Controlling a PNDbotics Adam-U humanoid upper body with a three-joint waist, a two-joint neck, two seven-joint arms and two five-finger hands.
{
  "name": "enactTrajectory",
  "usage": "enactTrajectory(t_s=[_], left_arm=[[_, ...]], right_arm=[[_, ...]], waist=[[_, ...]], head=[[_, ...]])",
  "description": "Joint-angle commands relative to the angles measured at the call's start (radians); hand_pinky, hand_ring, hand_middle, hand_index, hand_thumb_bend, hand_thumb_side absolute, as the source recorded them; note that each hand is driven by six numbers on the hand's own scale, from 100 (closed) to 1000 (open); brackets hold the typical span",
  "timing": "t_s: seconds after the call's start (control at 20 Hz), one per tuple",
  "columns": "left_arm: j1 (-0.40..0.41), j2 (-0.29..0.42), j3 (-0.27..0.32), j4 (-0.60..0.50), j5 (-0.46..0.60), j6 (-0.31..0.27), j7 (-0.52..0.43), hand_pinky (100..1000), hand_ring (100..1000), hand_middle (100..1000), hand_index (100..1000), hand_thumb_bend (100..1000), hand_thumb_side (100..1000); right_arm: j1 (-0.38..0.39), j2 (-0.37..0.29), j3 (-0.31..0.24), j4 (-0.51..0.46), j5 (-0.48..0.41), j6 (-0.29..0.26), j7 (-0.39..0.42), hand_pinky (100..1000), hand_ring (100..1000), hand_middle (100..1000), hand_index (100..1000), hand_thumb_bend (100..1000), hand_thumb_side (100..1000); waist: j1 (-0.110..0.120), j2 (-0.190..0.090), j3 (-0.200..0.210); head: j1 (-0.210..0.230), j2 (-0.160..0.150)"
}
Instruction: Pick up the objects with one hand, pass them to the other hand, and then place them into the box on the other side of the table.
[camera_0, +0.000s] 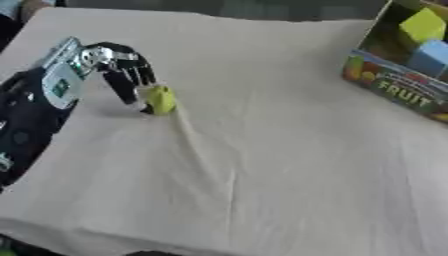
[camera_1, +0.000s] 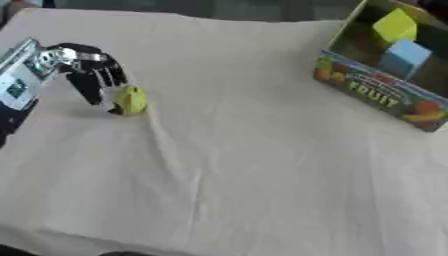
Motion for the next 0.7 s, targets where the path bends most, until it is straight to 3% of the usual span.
enactTrajectory(t_s=[0.05, 0.5, 0.7], left_arm=[[-0.023, 0.000, 0.007, 0.012, -0.013, -0.013, 0.011, 781, 770, 699, 779, 561, 152], [-0.017, -0.020, 0.014, -0.012, -0.009, -0.023, 0.054, 777, 760, 692, 774, 539, 123], [-0.017, -0.004, -0.004, -0.073, -0.029, -0.023, 0.060, 775, 766, 705, 773, 599, 100]], right_arm=[[-0.017, -0.017, -0.002, -0.014, 0.001, -0.004, 0.005, 1000, 1000, 735, 862, 100, 509], [-0.015, -0.017, 0.000, -0.012, 0.003, -0.003, 0.016, 1000, 1000, 739, 860, 100, 498], [-0.013, -0.020, -0.001, -0.011, 0.006, -0.002, 0.016, 1000, 1000, 741, 860, 100, 498]], waist=[[0.001, -0.017, 0.000], [0.000, -0.015, -0.001], [0.003, -0.014, 0.001]], head=[[0.005, 0.001], [-0.013, 0.002], [-0.011, 0.005]])
